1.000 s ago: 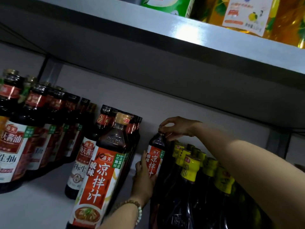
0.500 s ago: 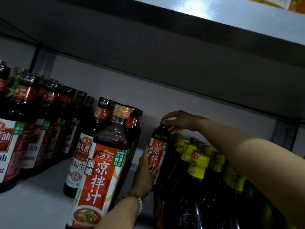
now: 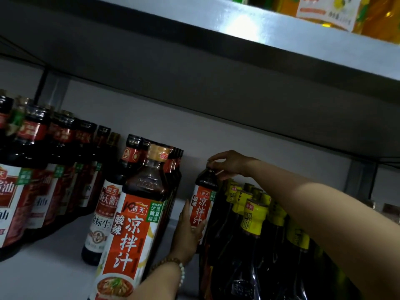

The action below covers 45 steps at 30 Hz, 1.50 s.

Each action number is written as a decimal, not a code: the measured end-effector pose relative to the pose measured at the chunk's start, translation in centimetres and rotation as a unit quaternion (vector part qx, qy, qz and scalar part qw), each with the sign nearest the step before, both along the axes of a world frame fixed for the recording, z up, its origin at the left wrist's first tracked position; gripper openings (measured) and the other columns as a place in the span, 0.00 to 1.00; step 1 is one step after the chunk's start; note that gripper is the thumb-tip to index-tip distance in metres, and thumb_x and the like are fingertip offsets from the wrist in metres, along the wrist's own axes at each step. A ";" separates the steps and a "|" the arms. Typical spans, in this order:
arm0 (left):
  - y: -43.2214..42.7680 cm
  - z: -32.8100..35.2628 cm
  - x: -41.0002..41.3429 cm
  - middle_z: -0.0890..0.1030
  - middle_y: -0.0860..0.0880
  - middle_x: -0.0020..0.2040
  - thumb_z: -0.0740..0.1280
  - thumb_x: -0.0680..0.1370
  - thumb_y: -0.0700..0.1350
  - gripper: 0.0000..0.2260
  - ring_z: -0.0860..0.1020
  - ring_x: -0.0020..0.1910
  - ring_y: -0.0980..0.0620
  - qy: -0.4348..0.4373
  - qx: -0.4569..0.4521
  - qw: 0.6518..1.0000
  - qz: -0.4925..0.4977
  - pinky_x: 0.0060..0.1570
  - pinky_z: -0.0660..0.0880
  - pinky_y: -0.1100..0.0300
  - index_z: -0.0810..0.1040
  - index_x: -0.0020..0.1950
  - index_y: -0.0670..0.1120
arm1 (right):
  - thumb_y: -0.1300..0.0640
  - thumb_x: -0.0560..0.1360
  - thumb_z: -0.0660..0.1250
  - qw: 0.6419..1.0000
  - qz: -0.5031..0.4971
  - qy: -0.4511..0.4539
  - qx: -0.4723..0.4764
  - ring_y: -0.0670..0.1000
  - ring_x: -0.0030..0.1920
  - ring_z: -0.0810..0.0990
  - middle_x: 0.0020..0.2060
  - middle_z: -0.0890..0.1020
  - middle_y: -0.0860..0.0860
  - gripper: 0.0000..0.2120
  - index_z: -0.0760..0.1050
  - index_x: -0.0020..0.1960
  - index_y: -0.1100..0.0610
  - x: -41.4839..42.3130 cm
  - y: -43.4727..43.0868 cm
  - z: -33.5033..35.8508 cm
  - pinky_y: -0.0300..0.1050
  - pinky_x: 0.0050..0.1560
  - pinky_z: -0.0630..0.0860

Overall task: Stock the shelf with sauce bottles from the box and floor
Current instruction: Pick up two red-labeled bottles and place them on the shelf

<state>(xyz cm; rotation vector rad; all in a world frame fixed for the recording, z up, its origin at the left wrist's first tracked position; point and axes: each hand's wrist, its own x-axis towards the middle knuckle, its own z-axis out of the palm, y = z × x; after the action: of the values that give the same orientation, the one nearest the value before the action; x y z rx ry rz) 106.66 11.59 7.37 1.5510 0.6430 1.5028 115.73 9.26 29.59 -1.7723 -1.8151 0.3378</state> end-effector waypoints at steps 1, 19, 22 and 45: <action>0.0 0.0 0.1 0.70 0.45 0.68 0.65 0.78 0.40 0.29 0.73 0.64 0.47 -0.002 -0.001 1.000 0.000 0.60 0.75 0.50 0.56 0.75 0.49 | 0.53 0.76 0.68 1.000 -0.005 -0.020 -0.012 0.59 0.56 0.80 0.63 0.76 0.60 0.20 0.72 0.67 0.57 -0.3 -0.3 0.2 0.51 0.55 0.79; -14.6 6.0 -7.3 0.76 0.58 0.53 0.65 0.78 0.45 0.16 0.76 0.51 0.63 0.003 0.098 0.995 0.036 0.48 0.73 0.70 0.66 0.64 0.53 | 0.50 0.77 0.65 0.981 0.161 0.065 0.089 0.46 0.60 0.77 0.63 0.77 0.50 0.20 0.70 0.68 0.52 -5.7 -18.4 0.6 0.47 0.64 0.74; -17.3 6.4 -11.6 0.76 0.58 0.55 0.65 0.77 0.42 0.16 0.75 0.49 0.69 0.002 0.149 0.987 0.057 0.43 0.70 0.78 0.68 0.63 0.53 | 0.50 0.76 0.66 0.978 0.175 0.057 0.098 0.46 0.61 0.77 0.63 0.76 0.50 0.21 0.70 0.68 0.53 -7.2 -19.3 -0.5 0.48 0.64 0.74; -13.3 1.4 -19.6 0.68 0.70 0.54 0.76 0.67 0.50 0.49 0.72 0.50 0.69 0.239 0.090 0.965 0.061 0.53 0.71 0.65 0.40 0.71 0.69 | 0.59 0.66 0.77 0.976 0.158 -0.063 0.134 0.42 0.47 0.78 0.47 0.75 0.41 0.33 0.65 0.66 0.48 -12.8 -14.4 -4.1 0.32 0.41 0.76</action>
<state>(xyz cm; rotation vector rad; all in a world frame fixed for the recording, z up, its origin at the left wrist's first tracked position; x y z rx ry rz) 87.10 -1.72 8.77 2.0770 0.9059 1.3051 102.89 -5.14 25.49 -1.3502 -2.1252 0.0955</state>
